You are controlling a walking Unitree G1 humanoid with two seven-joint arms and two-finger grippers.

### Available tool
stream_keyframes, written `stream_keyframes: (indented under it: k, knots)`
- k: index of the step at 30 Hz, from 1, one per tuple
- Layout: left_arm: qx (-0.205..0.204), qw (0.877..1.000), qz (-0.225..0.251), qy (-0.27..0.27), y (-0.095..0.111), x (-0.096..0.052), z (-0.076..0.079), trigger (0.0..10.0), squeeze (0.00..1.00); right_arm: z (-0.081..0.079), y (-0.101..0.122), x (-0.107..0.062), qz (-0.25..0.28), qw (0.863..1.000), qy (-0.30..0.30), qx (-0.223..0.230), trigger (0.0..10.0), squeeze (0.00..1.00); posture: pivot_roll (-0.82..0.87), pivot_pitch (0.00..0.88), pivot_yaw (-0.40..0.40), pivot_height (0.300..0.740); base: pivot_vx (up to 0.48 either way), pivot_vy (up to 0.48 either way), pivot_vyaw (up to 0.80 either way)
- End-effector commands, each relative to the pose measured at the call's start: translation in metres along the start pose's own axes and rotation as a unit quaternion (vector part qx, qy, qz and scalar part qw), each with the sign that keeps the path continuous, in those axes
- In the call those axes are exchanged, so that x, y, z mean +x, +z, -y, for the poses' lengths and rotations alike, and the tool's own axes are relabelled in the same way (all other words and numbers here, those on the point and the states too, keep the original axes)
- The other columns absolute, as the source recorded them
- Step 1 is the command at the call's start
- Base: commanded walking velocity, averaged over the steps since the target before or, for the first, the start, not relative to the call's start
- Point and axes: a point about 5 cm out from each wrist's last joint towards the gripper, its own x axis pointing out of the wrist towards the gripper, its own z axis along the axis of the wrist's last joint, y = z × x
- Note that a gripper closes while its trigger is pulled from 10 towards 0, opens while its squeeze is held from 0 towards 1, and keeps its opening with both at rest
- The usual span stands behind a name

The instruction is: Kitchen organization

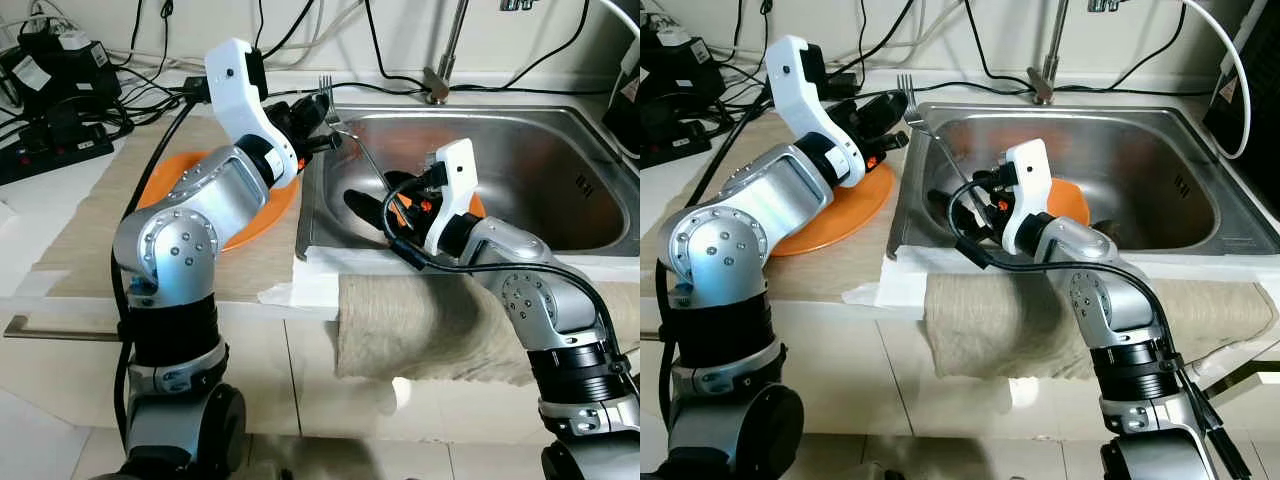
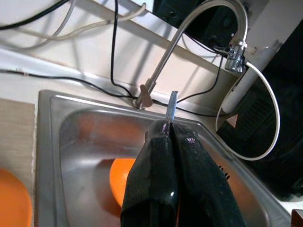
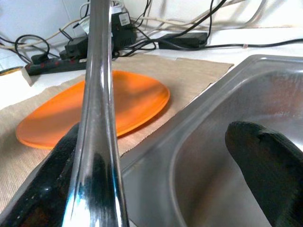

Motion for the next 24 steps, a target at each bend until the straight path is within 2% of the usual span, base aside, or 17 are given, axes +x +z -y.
stream_keyframes:
  k: [1, 5, 9, 12, 16, 24]
  knots:
    - [0.037, 0.999, -0.003, -0.029, -0.004, 0.0, 0.012, 0.0, 0.0, -0.005, 0.008, 0.009, 0.003, 1.0, 0.008, -0.014, 10.0, 0.0, -0.04, 0.0, 0.033, 0.74, 0.0, 0.0, 0.0]
    - [0.059, 0.998, 0.002, -0.036, -0.005, -0.001, 0.015, 0.0, 0.0, -0.007, 0.009, 0.012, 0.0, 1.0, 0.01, -0.017, 10.0, 0.0, -0.04, 0.0, 0.032, 0.74, 0.0, 0.0, 0.0]
    - [0.065, 0.997, 0.004, -0.039, -0.005, -0.001, 0.016, 0.0, 0.0, -0.007, 0.009, 0.012, 0.0, 1.0, 0.01, -0.016, 10.0, 0.0, -0.04, 0.0, 0.03, 0.74, 0.0, 0.0, 0.0]
    - [0.079, 0.996, 0.012, -0.047, -0.004, -0.002, 0.019, 0.0, 0.0, -0.009, 0.011, 0.015, 0.003, 1.0, 0.014, -0.005, 10.0, 0.0, -0.04, 0.0, 0.03, 0.74, 0.0, 0.0, 0.0]
    - [0.094, 0.994, 0.024, -0.053, -0.003, -0.003, 0.02, 0.0, 0.0, -0.018, 0.023, 0.017, 0.019, 0.999, 0.031, 0.033, 10.0, 0.0, -0.04, 0.0, 0.03, 0.74, 0.0, 0.0, 0.0]
    - [0.107, 0.991, 0.039, -0.067, -0.003, -0.005, 0.023, 0.0, 0.0, -0.019, 0.033, 0.017, 0.031, 0.998, 0.028, 0.04, 10.0, 0.0, -0.04, 0.0, 0.031, 0.74, 0.0, 0.0, 0.0]
